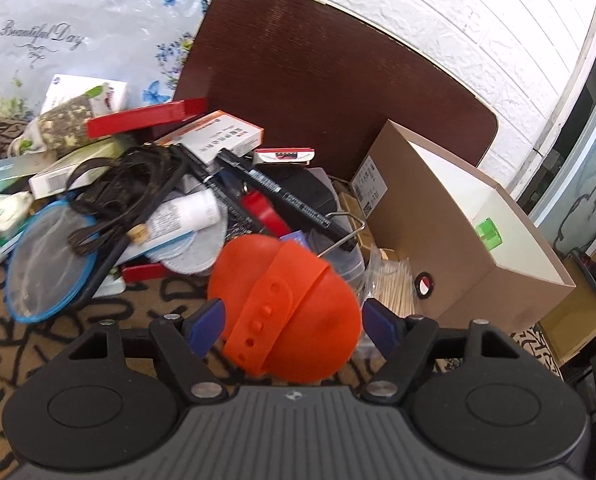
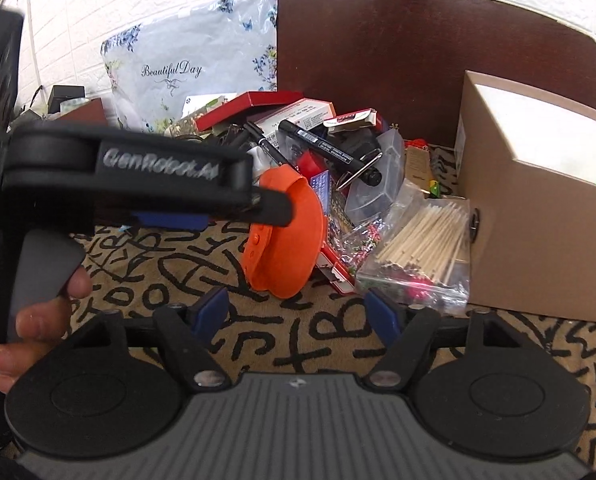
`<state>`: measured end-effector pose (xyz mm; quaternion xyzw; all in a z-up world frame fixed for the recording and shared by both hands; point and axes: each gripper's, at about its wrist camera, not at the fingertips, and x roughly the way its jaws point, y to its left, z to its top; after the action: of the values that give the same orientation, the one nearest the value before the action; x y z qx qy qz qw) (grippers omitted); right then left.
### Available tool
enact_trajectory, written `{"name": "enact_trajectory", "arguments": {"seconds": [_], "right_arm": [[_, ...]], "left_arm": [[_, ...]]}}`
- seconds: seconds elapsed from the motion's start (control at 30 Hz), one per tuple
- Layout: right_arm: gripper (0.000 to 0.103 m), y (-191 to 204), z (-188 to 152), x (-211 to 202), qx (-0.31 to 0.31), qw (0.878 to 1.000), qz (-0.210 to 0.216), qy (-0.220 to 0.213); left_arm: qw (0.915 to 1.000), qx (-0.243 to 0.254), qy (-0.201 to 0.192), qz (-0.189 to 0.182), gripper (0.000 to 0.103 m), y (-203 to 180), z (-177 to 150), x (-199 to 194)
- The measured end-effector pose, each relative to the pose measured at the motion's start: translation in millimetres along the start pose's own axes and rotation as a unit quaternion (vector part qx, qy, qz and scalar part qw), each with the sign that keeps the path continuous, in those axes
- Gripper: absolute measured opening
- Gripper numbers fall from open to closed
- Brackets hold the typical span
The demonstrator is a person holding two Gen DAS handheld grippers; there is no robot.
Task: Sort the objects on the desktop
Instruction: 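Grasp the orange silicone scrubber by its edge with the right tool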
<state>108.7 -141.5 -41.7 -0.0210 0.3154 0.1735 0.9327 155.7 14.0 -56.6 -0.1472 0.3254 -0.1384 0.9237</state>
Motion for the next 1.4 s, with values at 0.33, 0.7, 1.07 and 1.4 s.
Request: {"name": "enact_trajectory", "arguments": {"seconds": [0.33, 0.7, 1.07, 1.4], "right_arm": [[0.034, 2.7, 9.5, 17.1, -0.001, 1.0, 0.008, -0.025], [0.019, 31.5, 4.4, 13.8, -0.082, 0.993, 0.073, -0.041], [0.02, 43.0, 0.3, 26.9, -0.099, 0.993, 0.059, -0.016], [0.009, 41.3, -1.4, 13.3, -0.094, 0.993, 0.068, -0.02]], "left_arm": [[0.9999, -0.003, 0.009, -0.008, 0.077, -0.5, 16.7, 16.5], [0.9996, -0.005, 0.018, 0.021, 0.051, 24.5, 7.8, -1.3], [0.9986, -0.019, 0.037, 0.033, 0.029, 37.7, 3.2, 2.5], [0.999, -0.001, 0.03, 0.034, 0.023, 19.2, 5.6, -7.1]]}}
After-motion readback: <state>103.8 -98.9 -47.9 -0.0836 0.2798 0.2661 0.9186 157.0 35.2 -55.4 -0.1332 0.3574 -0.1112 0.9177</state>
